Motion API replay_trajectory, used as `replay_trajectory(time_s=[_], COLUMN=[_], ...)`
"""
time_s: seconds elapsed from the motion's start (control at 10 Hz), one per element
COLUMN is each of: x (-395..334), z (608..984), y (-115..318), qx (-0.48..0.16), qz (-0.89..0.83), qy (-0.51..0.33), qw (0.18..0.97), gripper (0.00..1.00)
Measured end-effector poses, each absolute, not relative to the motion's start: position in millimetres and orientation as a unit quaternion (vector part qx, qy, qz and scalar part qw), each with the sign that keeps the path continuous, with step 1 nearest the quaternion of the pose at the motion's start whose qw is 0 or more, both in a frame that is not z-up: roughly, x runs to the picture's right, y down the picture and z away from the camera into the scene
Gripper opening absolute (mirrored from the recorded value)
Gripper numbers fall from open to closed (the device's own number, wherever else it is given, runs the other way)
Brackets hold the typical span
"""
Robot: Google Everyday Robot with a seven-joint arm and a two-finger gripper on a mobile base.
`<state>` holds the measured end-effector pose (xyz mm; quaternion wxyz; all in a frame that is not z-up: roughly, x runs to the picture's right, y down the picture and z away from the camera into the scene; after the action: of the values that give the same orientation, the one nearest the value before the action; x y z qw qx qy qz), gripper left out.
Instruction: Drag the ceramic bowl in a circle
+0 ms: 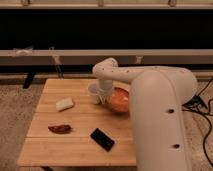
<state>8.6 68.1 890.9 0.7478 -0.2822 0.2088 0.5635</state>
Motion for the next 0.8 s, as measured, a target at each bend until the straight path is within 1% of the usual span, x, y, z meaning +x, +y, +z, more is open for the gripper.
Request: replay_trajectory(time_s=[0.4, 0.6, 0.8], x=[47.8, 73.4, 91.6], z=[924.5, 924.1, 914.4], y=[26.9, 19.7, 26.0], qx=[-0.241, -0.221, -0.208], qz=[0.590, 0.610, 0.620], qy=[0.222, 0.231, 0.242], qw=[0.738, 0.725, 0.717], gripper=[0.00, 0.00, 0.00])
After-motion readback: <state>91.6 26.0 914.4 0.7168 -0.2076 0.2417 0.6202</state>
